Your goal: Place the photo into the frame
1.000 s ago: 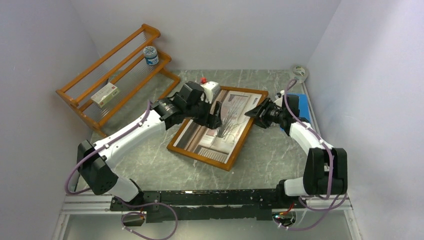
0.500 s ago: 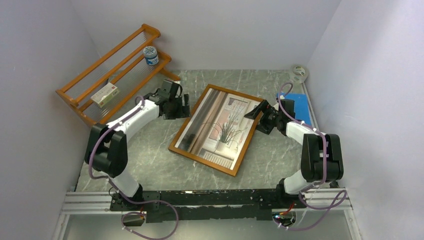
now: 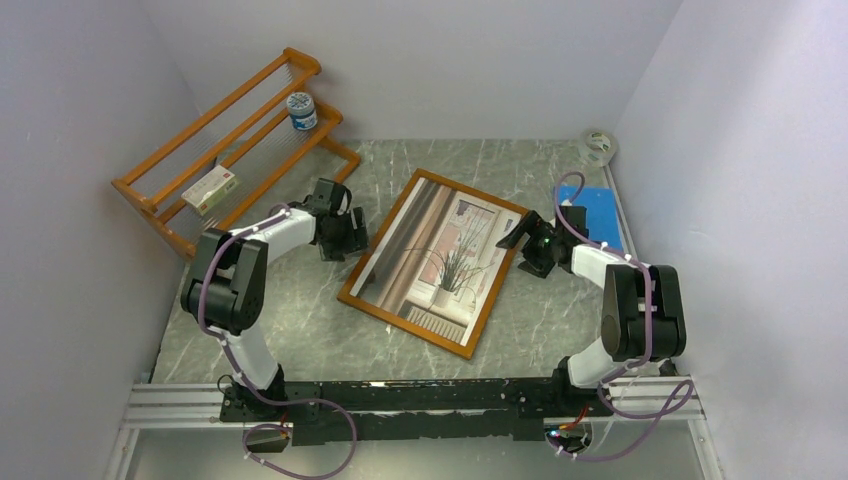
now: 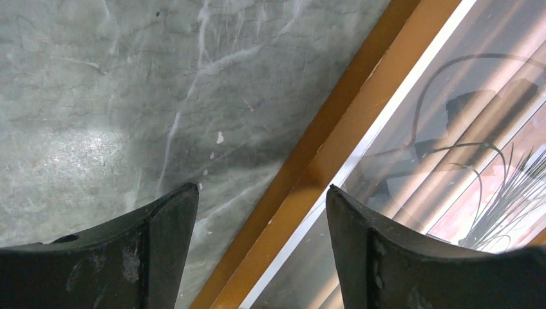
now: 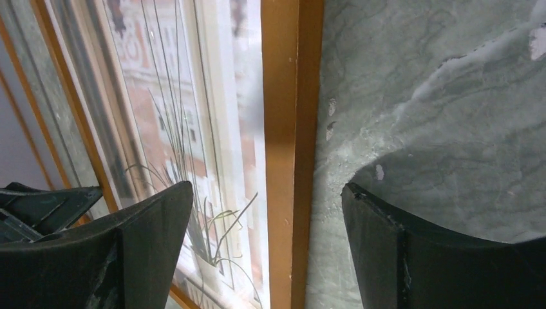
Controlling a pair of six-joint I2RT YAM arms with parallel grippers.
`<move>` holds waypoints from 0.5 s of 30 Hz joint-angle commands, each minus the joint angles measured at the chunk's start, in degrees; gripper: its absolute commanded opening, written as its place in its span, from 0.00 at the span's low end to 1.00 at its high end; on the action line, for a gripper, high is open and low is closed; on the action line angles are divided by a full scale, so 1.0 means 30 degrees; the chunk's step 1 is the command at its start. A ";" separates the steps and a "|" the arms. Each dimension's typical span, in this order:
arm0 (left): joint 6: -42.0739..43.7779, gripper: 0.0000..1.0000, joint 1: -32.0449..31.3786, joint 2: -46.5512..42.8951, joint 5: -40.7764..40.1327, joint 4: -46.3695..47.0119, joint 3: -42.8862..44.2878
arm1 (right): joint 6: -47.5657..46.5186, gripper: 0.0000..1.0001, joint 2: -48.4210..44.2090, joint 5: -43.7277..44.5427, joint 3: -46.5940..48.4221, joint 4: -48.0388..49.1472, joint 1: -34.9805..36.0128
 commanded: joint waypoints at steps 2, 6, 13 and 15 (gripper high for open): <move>-0.0504 0.74 0.0206 -0.0185 0.2046 0.2303 -0.0919 | 0.0180 0.81 0.0655 -0.0572 -0.0422 0.0955 -0.0053; -0.0805 0.62 0.0178 -0.0627 0.3788 0.3662 -0.2104 | 0.1110 0.73 0.1863 -0.1338 0.0002 0.2852 0.0233; -0.1460 0.44 0.0177 -0.1612 0.5690 0.4786 -0.4462 | 0.1332 0.63 0.3629 -0.0847 0.2976 0.3582 0.1730; -0.1404 0.43 0.0177 -0.1852 0.5689 0.4409 -0.4579 | 0.1337 0.62 0.4055 -0.0952 0.3648 0.3914 0.1857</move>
